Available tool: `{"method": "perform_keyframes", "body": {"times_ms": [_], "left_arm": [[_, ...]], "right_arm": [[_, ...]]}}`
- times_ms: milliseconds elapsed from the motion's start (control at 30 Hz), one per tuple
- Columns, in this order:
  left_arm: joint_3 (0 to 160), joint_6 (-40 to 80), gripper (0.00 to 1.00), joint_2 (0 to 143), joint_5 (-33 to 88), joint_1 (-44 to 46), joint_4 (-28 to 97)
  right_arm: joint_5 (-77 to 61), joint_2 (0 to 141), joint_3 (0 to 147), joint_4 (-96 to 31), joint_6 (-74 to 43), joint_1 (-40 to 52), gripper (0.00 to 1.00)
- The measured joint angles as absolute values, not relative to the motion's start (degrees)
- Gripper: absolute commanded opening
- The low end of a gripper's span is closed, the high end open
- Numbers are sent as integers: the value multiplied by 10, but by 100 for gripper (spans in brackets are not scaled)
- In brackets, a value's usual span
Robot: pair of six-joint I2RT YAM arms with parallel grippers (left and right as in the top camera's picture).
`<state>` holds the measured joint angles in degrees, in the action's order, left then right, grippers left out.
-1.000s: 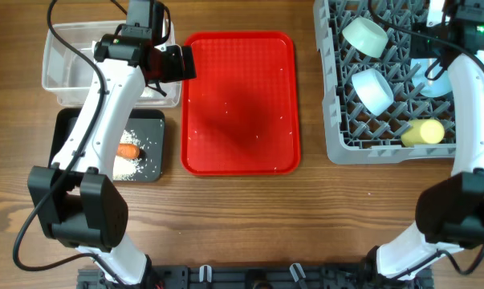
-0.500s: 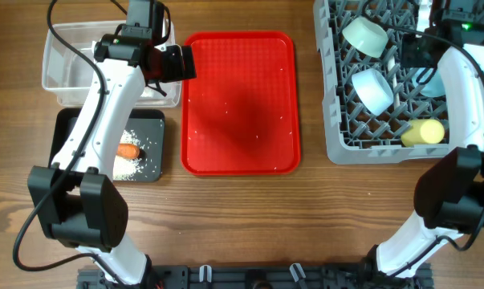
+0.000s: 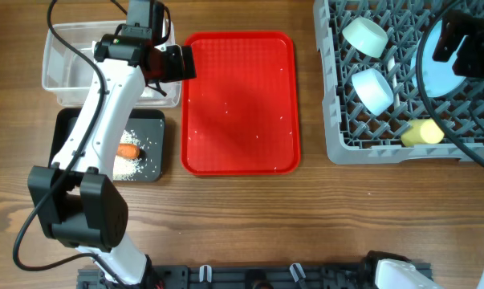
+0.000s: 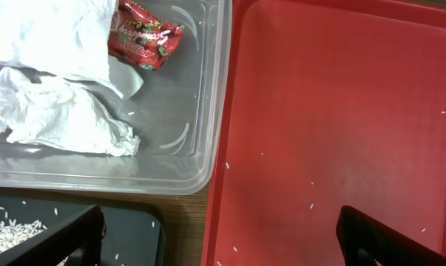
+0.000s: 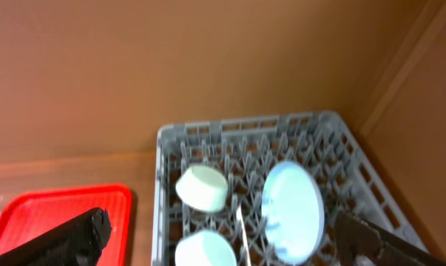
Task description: Sort waste into correct bins and load items into the dishwasher rack
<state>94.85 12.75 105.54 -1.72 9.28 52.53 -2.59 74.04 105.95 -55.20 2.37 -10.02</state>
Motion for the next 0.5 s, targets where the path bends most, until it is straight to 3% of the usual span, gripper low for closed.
{"method": "perform_keyframes", "body": {"times_ms": [167,267,500], "left_arm": [[948,128,100,1055,-17,93,525],[948,127,100,1055,-17,93,526],[948,128,100,1055,-19,93,524]], "right_arm": [[-37,752,1052,-570,1,-100,100],[-41,728,971,-469,17,-100,100],[-29,442,448,-48,46,-21,100]]}}
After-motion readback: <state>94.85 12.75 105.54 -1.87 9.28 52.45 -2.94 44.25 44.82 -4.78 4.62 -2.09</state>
